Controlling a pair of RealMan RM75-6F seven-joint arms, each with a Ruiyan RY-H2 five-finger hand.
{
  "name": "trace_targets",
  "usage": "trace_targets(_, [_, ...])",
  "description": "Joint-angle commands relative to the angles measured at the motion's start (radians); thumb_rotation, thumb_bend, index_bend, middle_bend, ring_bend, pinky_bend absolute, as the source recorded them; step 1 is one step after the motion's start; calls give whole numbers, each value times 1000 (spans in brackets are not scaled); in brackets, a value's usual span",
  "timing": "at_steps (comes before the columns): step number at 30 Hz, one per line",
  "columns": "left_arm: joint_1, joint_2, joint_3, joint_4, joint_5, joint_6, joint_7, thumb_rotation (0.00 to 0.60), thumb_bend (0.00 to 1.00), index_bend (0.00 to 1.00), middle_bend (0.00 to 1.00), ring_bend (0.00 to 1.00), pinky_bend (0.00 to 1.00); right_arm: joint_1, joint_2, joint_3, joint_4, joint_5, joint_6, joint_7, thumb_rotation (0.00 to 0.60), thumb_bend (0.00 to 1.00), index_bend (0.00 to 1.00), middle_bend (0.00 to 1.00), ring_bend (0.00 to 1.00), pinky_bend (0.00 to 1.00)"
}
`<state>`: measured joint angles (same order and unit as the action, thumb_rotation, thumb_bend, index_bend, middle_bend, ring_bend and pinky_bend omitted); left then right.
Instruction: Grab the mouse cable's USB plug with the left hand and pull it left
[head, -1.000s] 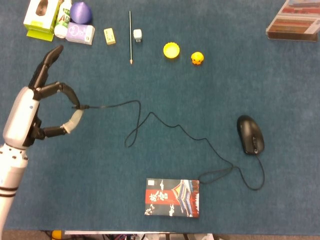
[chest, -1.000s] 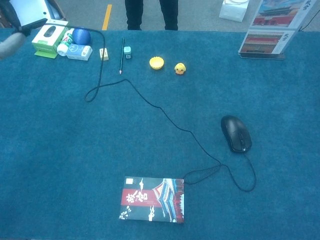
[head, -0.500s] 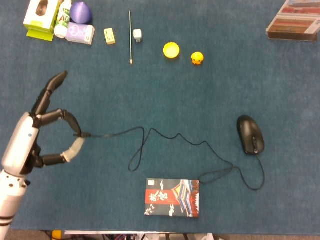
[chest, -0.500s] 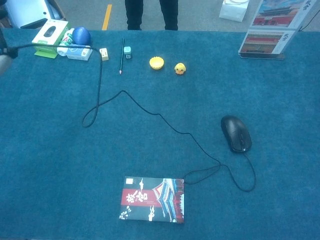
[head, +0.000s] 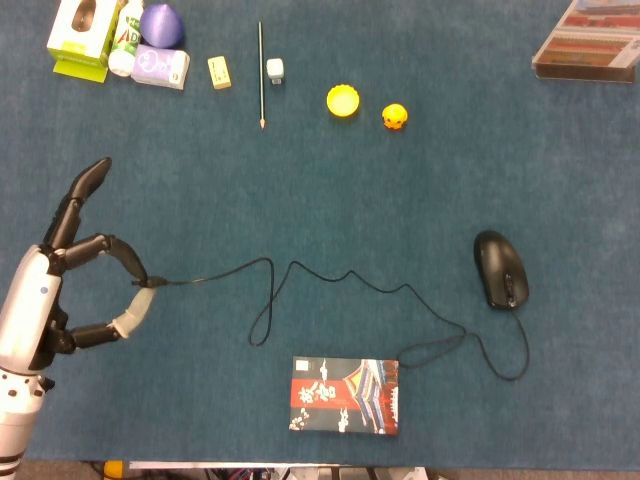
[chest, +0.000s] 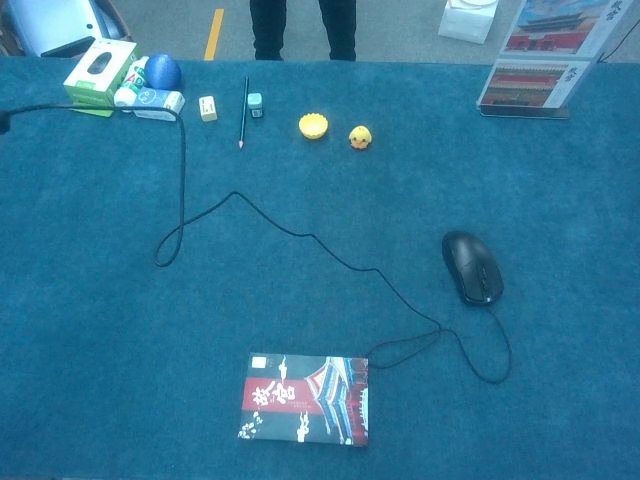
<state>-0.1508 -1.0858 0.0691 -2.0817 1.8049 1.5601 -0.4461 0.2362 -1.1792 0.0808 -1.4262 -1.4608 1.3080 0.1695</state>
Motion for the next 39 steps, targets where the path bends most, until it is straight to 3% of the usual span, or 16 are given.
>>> trace_targets(1, [6,2,4,-2,-10,3,1,600,364,584,0,0,12,0,-1,0,4,3,-3,5,600,0,308,156,208,291])
trace_targets(26, [112,-51,63,21,-4,78,56,600,364,587,0,0,12,35,-62,-7,122,-15,-59,111,600,0,308,156,209,288])
trace_targets(39, [131,-60,65,19,-8,81,66,600,364,587,0,0,12,59,-91,-13,177,-32,-79,161,600,0,308,157,208,288])
